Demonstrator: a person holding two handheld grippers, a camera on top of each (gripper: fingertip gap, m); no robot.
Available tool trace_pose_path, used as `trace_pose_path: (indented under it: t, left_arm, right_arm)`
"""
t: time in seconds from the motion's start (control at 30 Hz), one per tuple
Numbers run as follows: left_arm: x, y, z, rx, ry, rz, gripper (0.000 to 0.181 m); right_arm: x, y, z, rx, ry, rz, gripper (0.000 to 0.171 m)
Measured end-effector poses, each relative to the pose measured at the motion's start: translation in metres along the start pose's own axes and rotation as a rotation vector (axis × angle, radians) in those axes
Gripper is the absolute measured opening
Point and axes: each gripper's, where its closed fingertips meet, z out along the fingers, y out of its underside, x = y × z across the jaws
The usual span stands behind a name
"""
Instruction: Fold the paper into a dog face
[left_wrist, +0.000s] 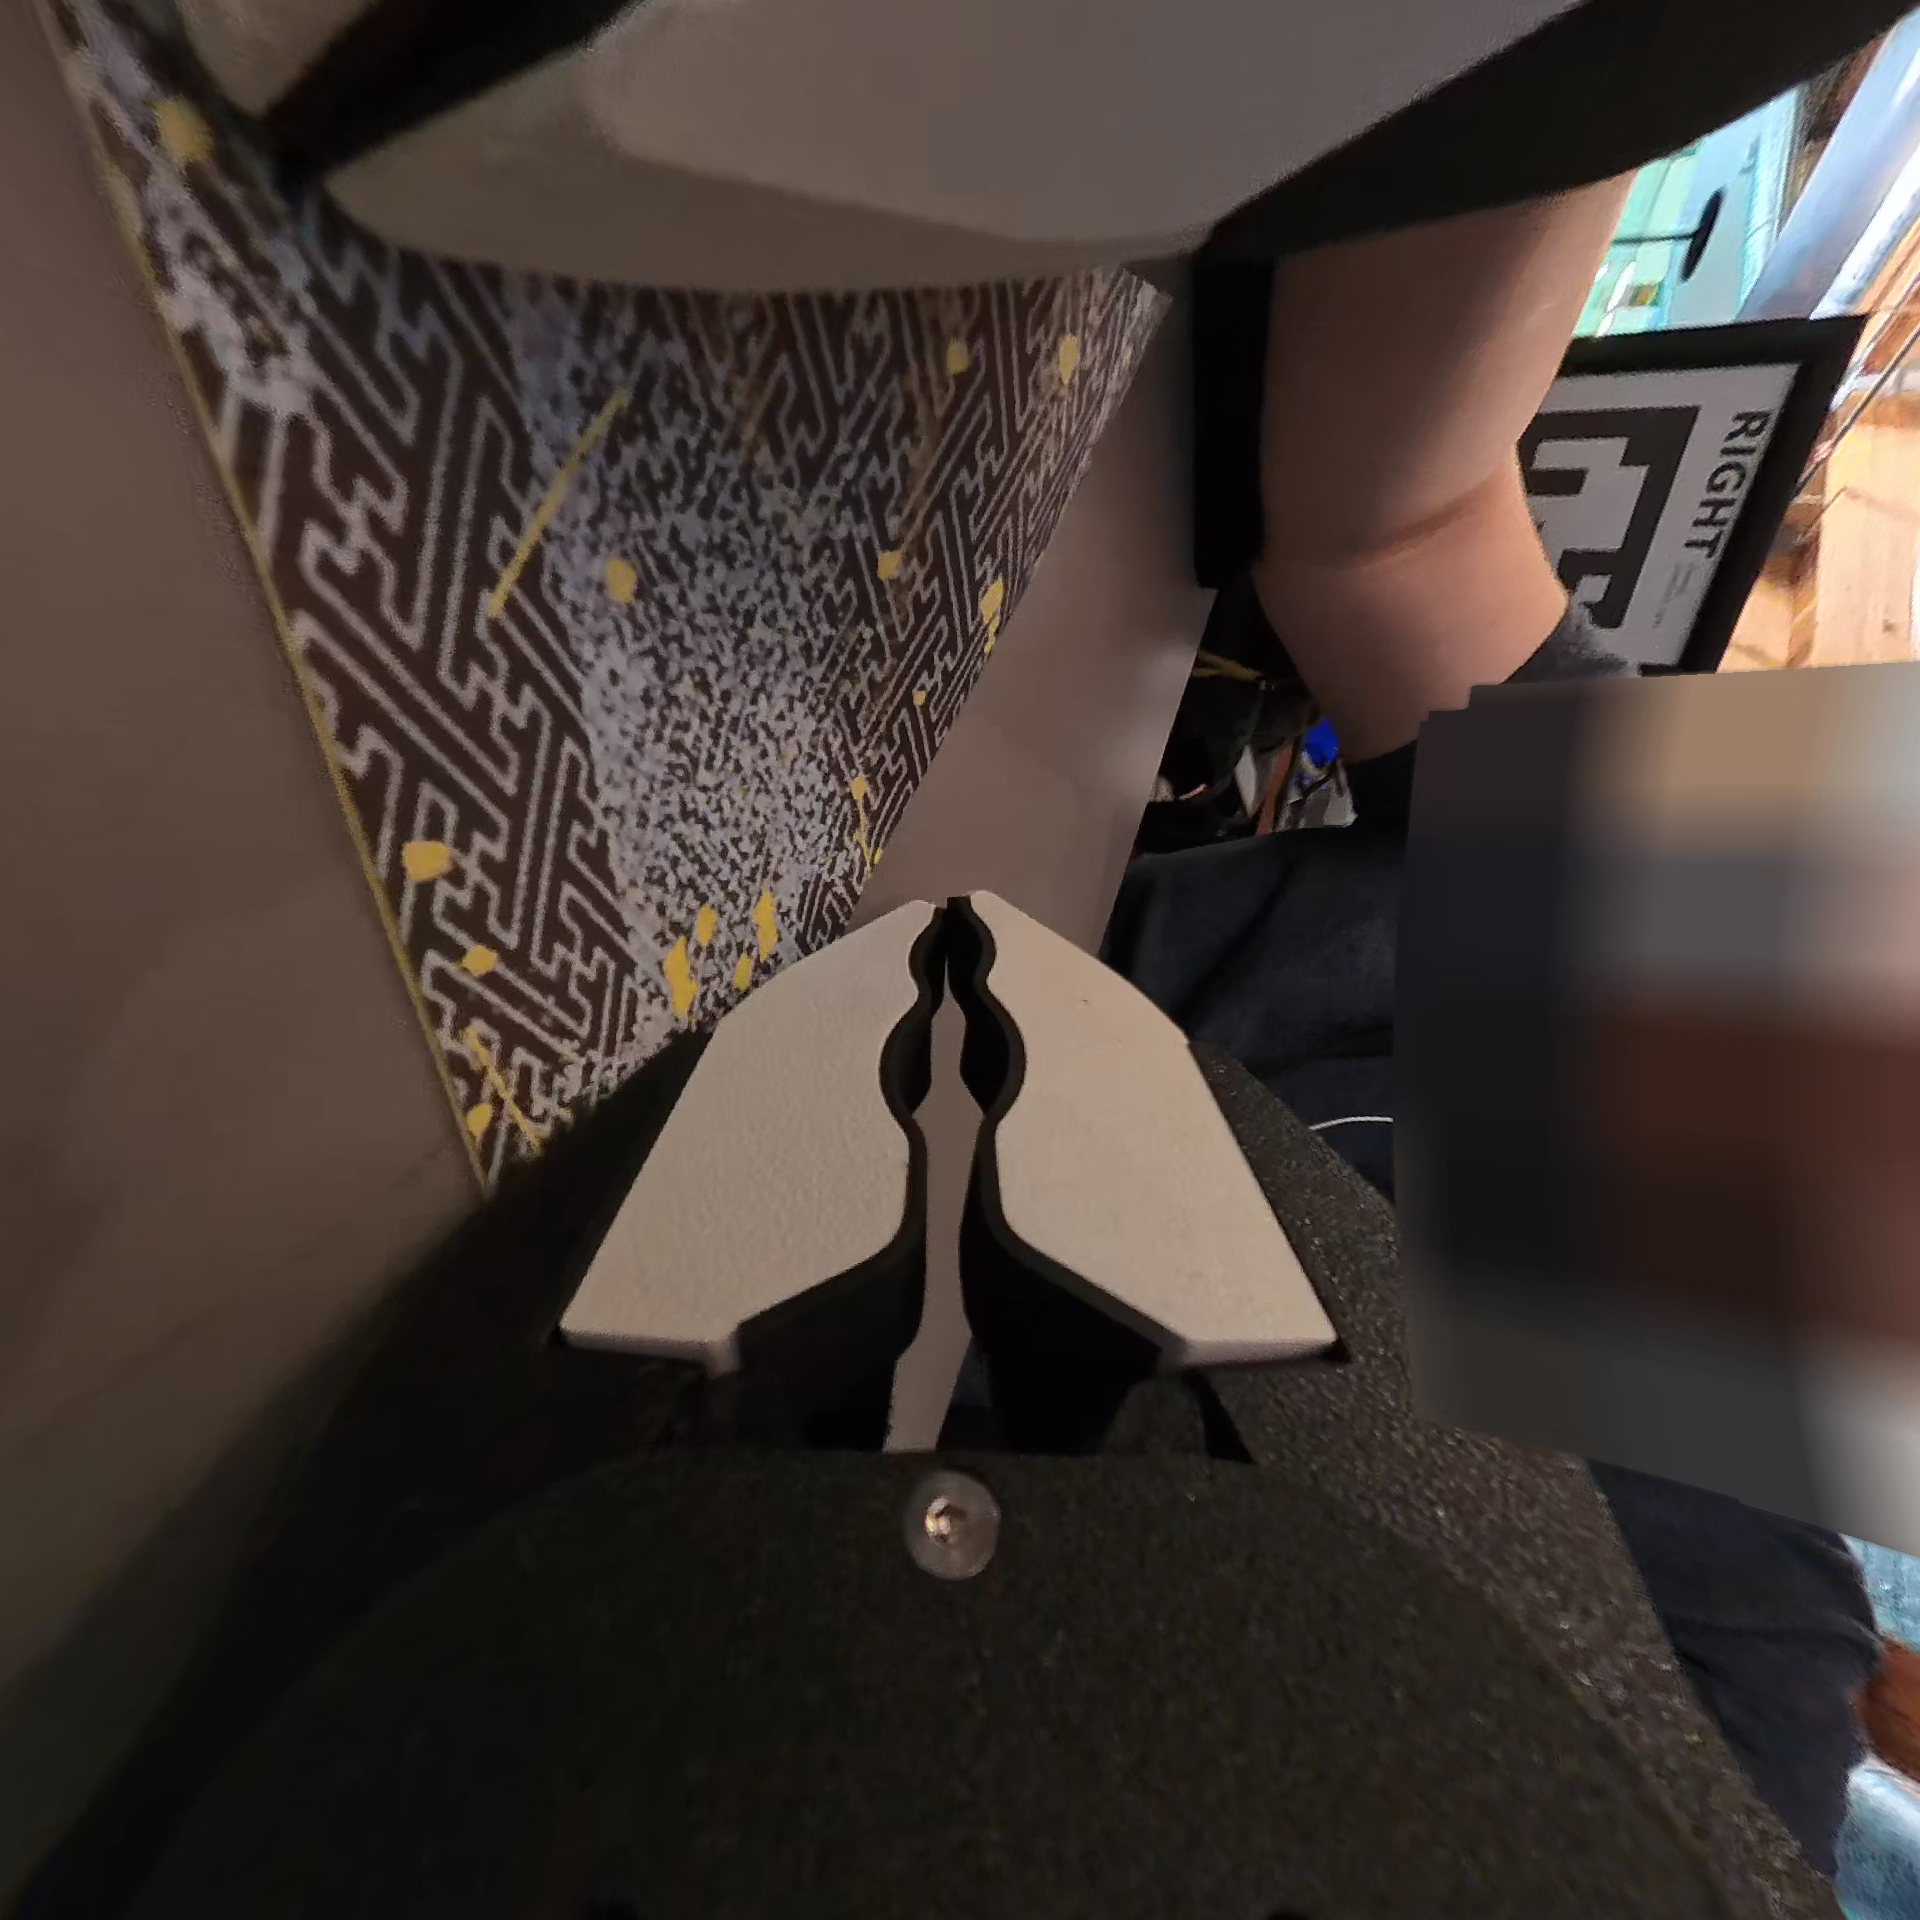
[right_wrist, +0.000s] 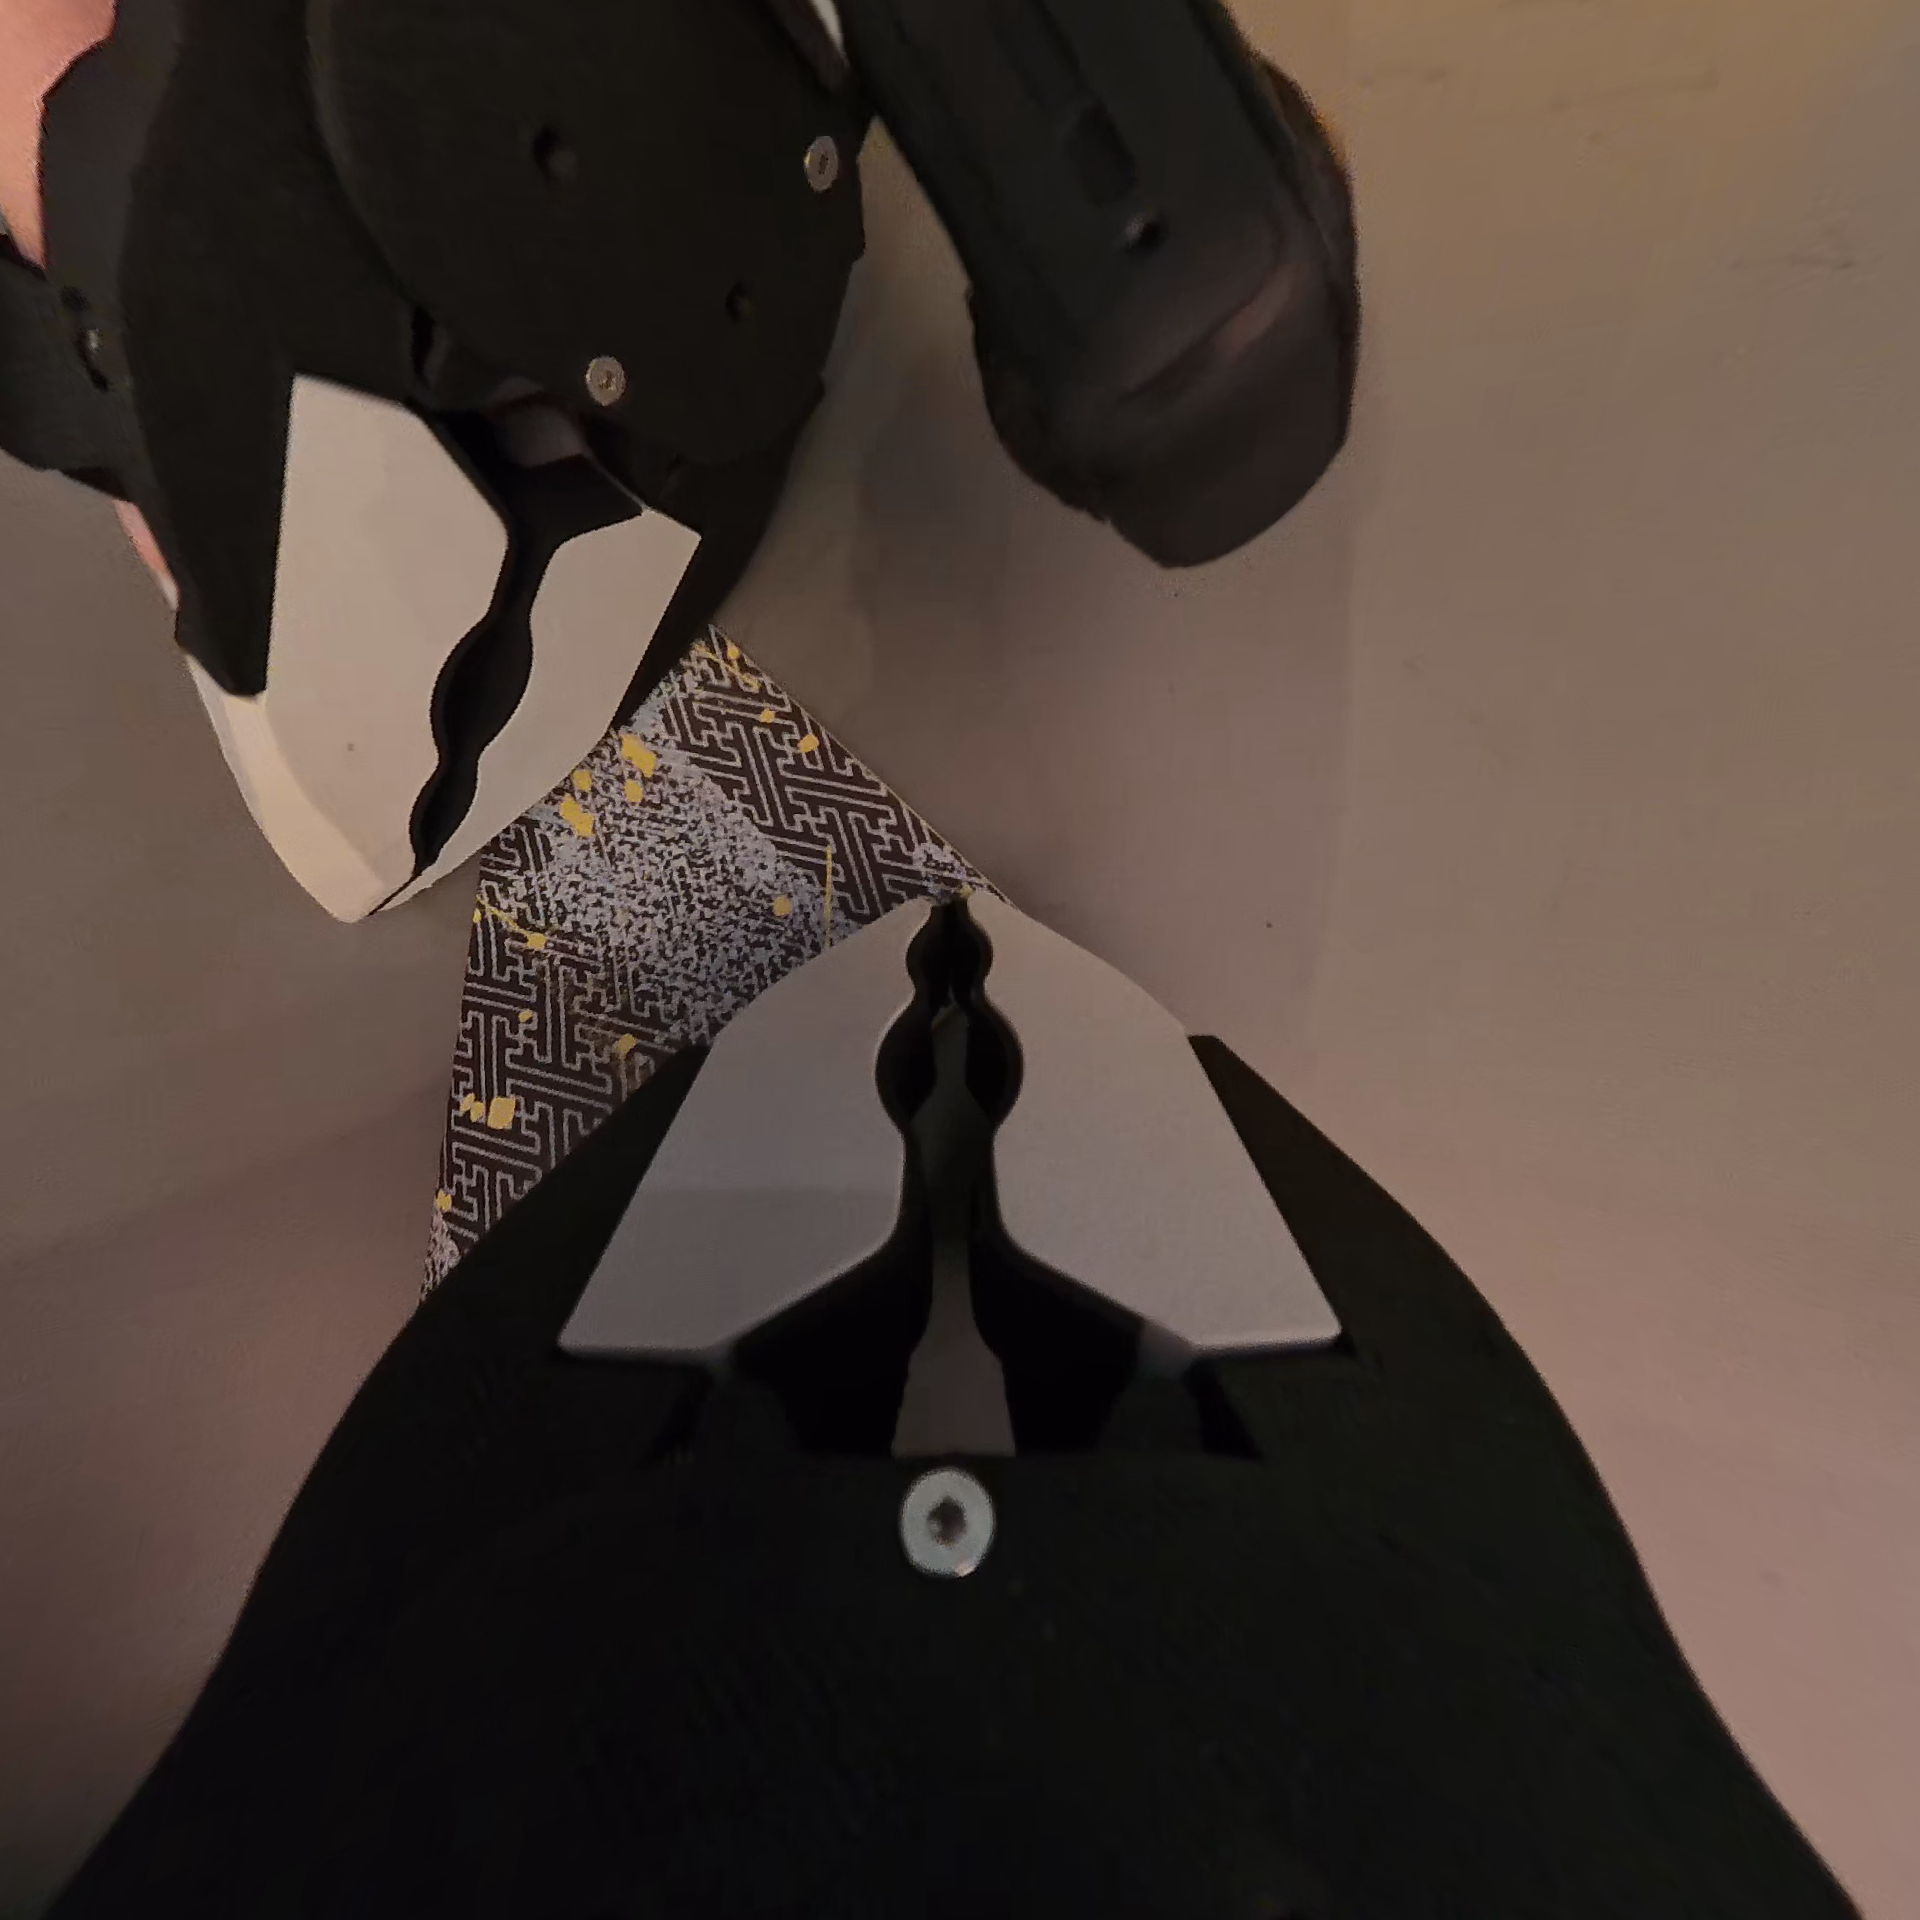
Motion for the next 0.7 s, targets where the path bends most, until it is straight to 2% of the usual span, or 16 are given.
trace_pose_path:
  t: [0.23, 0.47, 0.53, 0.63, 0.7]
  left_arm:
    - [0.001, 0.008, 0.001, 0.031, 0.027, -0.034, 0.0]
    - [0.007, 0.037, -0.001, -0.047, -0.003, -0.014, 0.0]
    - [0.025, 0.033, -0.012, -0.028, 0.028, 0.028, 0.0]
    - [0.028, 0.021, -0.029, -0.044, -0.083, 0.14, 0.0]
    - [0.03, 0.013, -0.03, -0.065, -0.092, 0.143, 0.0]
  right_arm:
    - [0.0, 0.0, 0.0, -0.001, 0.003, -0.002, 0.004]
    - [0.0, 0.0, 0.0, 0.002, -0.001, 0.002, 0.004]
    - [0.0, 0.0, 0.0, 0.002, -0.002, 0.004, 0.004]
    - [0.0, 0.0, 0.0, 0.002, -0.004, 0.003, 0.004]
    - [0.0, 0.0, 0.0, 0.003, -0.004, 0.004, 0.004]
